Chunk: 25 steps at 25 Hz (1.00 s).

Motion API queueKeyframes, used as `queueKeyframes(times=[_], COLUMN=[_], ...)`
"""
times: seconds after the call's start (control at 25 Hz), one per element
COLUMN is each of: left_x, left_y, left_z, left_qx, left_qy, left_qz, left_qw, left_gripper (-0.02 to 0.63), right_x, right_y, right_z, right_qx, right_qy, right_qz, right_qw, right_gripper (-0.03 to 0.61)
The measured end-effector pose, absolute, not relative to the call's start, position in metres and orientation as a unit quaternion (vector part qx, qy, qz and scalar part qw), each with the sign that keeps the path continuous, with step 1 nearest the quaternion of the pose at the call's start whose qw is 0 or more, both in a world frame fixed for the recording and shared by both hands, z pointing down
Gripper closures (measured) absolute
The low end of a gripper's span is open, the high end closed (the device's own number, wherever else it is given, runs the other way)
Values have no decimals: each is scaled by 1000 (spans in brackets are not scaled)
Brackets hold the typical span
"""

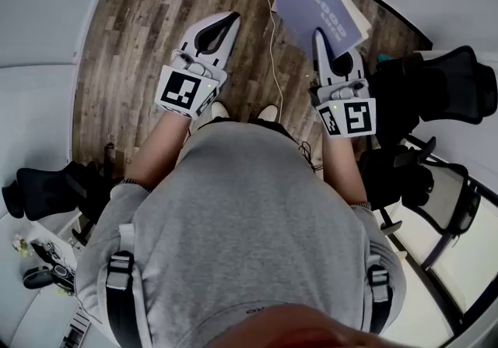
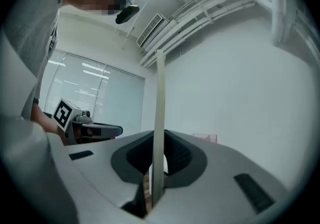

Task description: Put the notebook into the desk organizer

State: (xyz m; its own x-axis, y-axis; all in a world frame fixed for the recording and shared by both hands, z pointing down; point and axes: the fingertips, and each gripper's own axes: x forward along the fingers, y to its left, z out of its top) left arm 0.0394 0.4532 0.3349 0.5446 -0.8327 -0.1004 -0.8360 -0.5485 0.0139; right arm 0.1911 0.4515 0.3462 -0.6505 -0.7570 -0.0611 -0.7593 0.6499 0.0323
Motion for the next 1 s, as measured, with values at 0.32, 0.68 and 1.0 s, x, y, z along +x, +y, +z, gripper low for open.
queueKeyframes(times=[0.32,0.68,1.0], left_x=[42,51,83], left_y=[454,453,446], left_z=[334,336,339], left_qx=[-879,-881,-875], left_qy=[474,470,482], left_qz=[46,44,34], left_qw=[21,24,24], left_gripper=[592,591,591], right_x=[195,204,235], right_y=[454,454,447], right_z=[344,345,349], right_qx=[-413,-408,-397], right_qy=[910,911,916], right_qz=[10,4,7], right_qw=[44,57,55], right_gripper=[540,540,540])
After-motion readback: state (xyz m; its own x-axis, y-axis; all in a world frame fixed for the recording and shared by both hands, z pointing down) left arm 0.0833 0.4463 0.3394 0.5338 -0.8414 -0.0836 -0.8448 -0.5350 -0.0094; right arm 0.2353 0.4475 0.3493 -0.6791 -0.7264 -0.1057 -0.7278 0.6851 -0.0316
